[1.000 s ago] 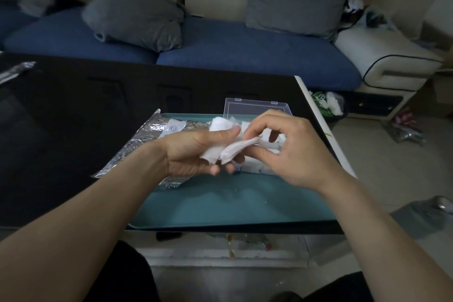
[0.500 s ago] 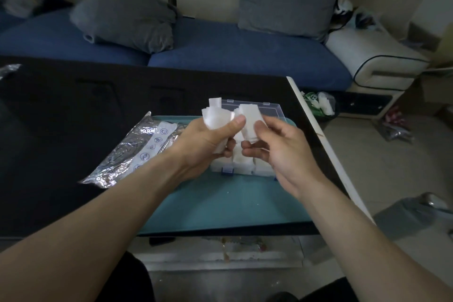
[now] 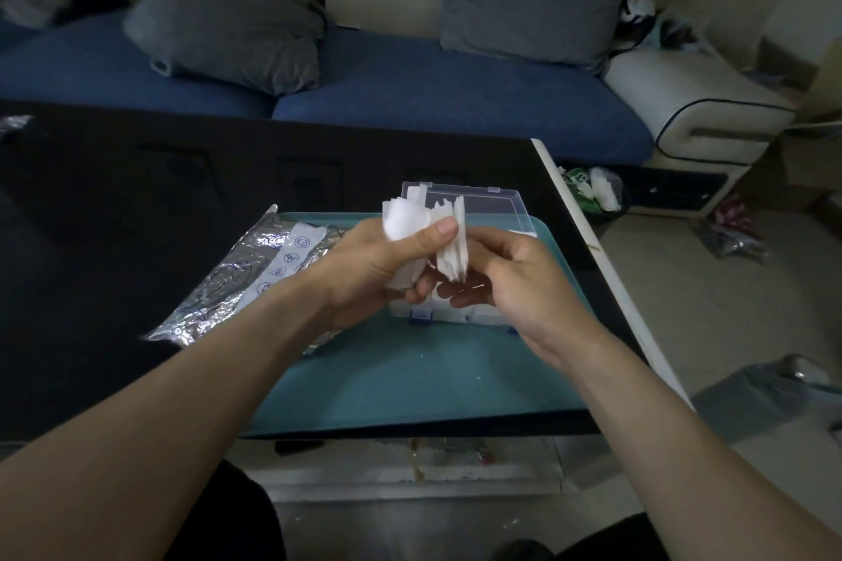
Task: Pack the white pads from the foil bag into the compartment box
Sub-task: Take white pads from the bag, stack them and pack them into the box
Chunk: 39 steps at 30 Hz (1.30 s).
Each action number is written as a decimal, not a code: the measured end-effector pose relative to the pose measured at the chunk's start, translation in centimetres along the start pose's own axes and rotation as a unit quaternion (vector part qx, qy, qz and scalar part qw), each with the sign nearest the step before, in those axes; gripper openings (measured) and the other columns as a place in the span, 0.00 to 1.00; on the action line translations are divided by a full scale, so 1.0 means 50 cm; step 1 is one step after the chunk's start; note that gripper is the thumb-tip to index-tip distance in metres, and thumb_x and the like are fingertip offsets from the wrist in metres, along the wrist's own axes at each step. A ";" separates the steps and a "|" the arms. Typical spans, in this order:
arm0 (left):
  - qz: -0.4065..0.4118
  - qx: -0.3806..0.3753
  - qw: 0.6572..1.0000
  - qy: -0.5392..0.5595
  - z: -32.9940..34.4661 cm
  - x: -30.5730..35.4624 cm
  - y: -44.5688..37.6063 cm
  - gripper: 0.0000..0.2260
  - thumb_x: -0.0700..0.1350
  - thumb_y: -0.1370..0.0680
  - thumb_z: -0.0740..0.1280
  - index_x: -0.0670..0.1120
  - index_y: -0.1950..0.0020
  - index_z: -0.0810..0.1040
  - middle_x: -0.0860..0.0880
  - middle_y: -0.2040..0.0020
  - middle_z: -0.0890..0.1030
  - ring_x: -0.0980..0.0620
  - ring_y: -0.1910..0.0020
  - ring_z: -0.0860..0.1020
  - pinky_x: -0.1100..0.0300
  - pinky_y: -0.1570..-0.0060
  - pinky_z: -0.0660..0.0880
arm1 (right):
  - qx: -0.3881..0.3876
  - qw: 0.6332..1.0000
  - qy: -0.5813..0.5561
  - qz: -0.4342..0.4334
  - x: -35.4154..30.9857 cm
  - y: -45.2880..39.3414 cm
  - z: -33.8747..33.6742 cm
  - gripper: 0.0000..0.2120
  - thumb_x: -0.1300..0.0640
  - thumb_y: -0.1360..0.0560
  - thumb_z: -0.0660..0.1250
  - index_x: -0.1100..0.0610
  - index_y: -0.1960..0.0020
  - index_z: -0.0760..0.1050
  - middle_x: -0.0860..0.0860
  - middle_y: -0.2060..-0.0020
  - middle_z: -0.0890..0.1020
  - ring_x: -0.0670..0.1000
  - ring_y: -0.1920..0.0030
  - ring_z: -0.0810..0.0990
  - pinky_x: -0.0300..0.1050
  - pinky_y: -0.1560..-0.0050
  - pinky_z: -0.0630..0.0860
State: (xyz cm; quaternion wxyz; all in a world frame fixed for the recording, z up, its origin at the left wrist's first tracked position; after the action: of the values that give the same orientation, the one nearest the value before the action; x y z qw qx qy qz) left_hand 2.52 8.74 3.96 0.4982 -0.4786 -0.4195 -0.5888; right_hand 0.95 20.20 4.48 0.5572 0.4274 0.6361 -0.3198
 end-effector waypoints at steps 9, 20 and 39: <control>-0.106 -0.014 0.994 0.009 0.004 -0.043 0.007 0.22 0.59 0.28 0.70 0.41 0.47 0.80 0.46 0.64 0.77 0.53 0.72 0.71 0.66 0.76 0.65 | 0.034 0.962 0.259 -0.074 -0.015 0.003 -0.013 0.13 0.50 0.21 0.69 0.47 0.38 0.71 0.47 0.60 0.83 0.43 0.62 0.81 0.36 0.61 0.76; -0.158 -0.065 0.983 0.062 0.037 -0.053 0.013 0.25 0.63 0.22 0.59 0.40 0.49 0.77 0.45 0.68 0.77 0.59 0.83 0.62 0.65 0.81 0.49 | -0.006 0.963 0.221 -0.151 -0.042 0.011 -0.018 0.33 0.48 0.40 0.85 0.50 0.39 0.77 0.42 0.48 0.84 0.40 0.45 0.82 0.44 0.42 0.79; -0.198 -0.093 0.974 0.059 0.057 -0.066 0.025 0.22 0.61 0.24 0.60 0.46 0.64 0.83 0.49 0.76 0.74 0.60 0.84 0.62 0.65 0.79 0.48 | -0.001 0.955 0.271 -0.117 -0.047 0.022 0.006 0.37 0.38 0.44 0.84 0.42 0.40 0.73 0.34 0.53 0.80 0.33 0.51 0.79 0.29 0.54 0.76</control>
State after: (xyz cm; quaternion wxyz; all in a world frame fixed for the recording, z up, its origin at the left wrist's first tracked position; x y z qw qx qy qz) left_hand 4.35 11.92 1.28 0.3488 -0.3945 -0.4189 -0.7398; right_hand 2.11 19.99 6.80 0.3225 0.4205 0.8090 -0.2542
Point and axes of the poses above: each hand's wrist, its own y-axis away from the middle knuckle, its own z-axis out of the palm, x = y × z, the point moved 9 cm from there along -y, towards the middle knuckle
